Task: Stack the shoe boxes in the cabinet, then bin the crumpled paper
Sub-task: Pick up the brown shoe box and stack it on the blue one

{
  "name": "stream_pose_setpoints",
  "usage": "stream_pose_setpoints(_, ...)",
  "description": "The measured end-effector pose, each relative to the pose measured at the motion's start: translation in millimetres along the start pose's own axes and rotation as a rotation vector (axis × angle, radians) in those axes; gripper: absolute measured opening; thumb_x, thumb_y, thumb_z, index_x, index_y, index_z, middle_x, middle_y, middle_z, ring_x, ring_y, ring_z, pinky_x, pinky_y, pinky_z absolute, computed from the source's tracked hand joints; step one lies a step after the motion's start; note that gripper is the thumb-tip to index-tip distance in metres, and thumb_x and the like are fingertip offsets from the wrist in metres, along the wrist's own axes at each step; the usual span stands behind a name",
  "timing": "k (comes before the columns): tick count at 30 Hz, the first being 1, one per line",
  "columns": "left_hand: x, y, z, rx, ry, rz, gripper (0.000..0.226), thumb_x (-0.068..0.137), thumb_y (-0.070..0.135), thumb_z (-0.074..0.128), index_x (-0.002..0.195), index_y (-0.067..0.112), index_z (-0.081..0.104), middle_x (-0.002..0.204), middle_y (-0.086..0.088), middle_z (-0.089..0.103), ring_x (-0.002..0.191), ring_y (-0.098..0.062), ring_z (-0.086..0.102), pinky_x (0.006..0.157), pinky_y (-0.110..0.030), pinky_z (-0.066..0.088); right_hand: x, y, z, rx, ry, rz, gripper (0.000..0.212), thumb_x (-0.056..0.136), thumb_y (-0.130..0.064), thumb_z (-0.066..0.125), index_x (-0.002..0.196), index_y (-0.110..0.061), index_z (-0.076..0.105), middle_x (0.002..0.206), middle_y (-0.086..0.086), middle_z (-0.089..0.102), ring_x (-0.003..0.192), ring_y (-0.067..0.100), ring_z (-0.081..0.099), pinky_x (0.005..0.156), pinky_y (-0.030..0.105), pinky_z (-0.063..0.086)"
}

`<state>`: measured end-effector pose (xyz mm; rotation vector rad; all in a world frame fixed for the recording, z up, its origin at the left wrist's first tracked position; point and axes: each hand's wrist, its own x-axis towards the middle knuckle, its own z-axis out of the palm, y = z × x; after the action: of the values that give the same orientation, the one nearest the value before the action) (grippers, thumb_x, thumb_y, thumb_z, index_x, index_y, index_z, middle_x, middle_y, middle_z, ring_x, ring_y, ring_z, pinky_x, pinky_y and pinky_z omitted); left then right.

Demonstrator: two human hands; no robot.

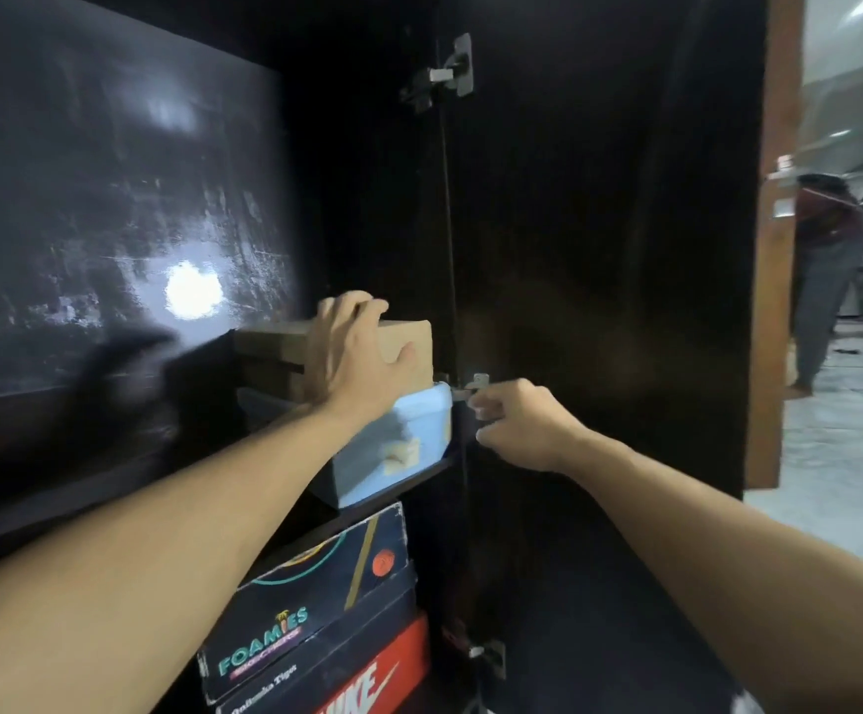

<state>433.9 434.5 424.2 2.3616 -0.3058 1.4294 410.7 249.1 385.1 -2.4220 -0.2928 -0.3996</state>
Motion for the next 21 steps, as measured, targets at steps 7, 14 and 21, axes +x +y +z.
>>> stream_pose_setpoints(7,-32,138,31,-0.307,-0.681,0.101,0.052,0.074,0.051,0.075,0.116,0.024,0.063,0.126,0.002,0.058,0.112,-0.020,0.058,0.097,-0.041,0.048,-95,67,-104,-0.185,0.061,0.242,0.038,0.081,-0.020,0.072,0.118,-0.013,0.069,0.112,0.004,0.068,0.093,0.021,0.068,0.079,0.028,0.057)
stream_pose_setpoints(14,-102,281,47,-0.411,-1.231,0.444,0.068,0.074,0.050,0.076,0.131,0.018,0.057,0.129,0.002,0.060,0.106,-0.017,0.058,0.092,-0.032,0.049,-233,143,-195,-0.233,0.094,0.615,0.037,0.081,-0.016,0.074,0.117,-0.009,0.067,0.100,0.013,0.073,0.077,0.018,0.068,0.061,0.031,0.058)
stream_pose_setpoints(21,-206,422,74,-0.553,-1.440,0.649,0.071,0.075,0.043,0.078,0.133,0.009,0.055,0.129,-0.007,0.061,0.110,-0.022,0.062,0.091,-0.030,0.050,-374,226,-242,-0.259,0.171,1.006,0.030,0.082,-0.015,0.072,0.109,-0.002,0.070,0.087,0.012,0.071,0.075,0.020,0.067,0.075,0.045,0.061)
